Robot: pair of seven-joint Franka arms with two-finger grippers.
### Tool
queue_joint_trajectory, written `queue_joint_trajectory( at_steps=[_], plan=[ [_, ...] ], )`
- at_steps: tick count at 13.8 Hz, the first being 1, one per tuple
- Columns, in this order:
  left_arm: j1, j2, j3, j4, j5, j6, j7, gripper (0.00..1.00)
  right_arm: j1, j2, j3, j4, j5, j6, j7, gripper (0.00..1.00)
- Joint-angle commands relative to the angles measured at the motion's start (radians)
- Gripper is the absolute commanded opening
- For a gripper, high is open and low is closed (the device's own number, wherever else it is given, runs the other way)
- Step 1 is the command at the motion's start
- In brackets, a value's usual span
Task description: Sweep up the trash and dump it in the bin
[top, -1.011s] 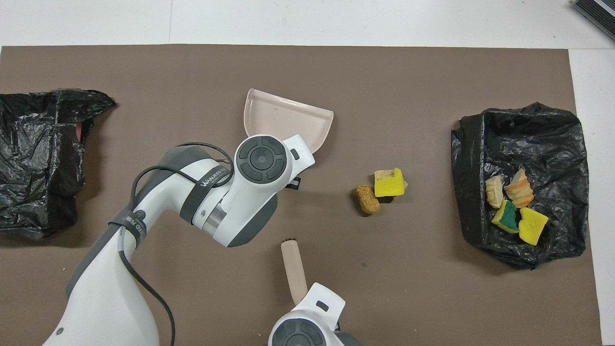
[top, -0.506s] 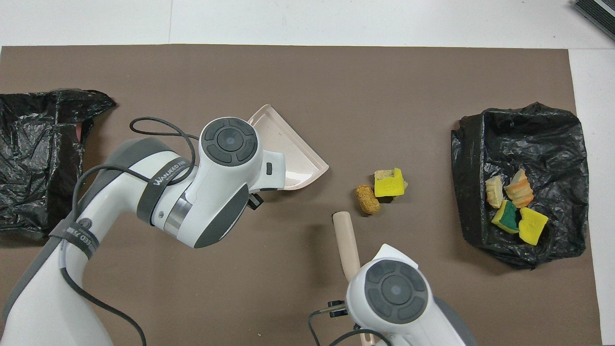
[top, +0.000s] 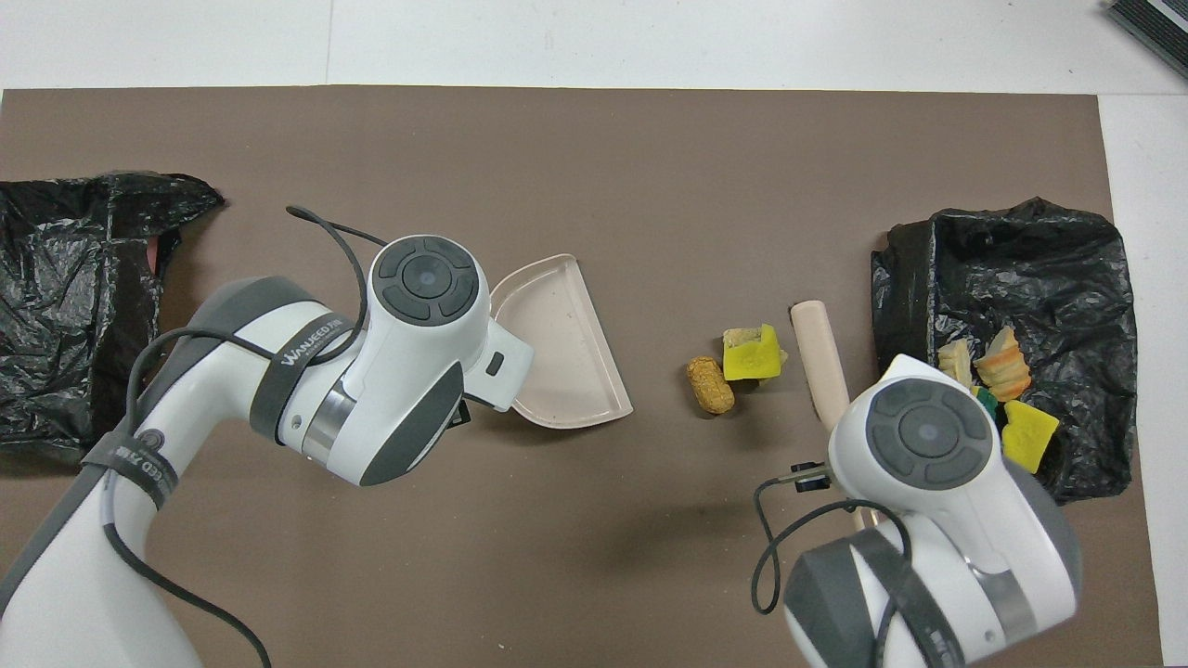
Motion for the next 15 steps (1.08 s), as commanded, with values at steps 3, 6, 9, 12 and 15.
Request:
queue_joint_trajectory(
  at_steps=[3, 6, 9, 12, 15],
  plan=[
    [-0.048, -0.141, -0.002, -0.238, 0.012, 0.139, 0.041, 0.00, -0.008, 0.143, -0.031, 0.031, -0.150, 0.062, -0.052, 0.00],
    [-0.074, -0.147, -0.001, -0.261, 0.013, 0.153, 0.038, 0.00, -0.002, 0.162, -0.022, 0.017, -0.144, 0.055, -0.052, 0.00],
    [-0.083, -0.172, -0.001, -0.294, 0.013, 0.150, 0.038, 0.00, 0.011, 0.189, -0.014, 0.017, -0.106, 0.088, -0.050, 0.00],
    [-0.090, -0.178, -0.001, -0.303, 0.013, 0.150, 0.037, 0.00, 0.014, 0.229, 0.056, 0.027, 0.035, 0.150, -0.032, 0.00],
    [-0.082, -0.178, -0.001, -0.305, 0.012, 0.141, 0.038, 0.00, 0.014, 0.280, 0.145, 0.039, 0.192, 0.238, -0.004, 0.00]
  ],
)
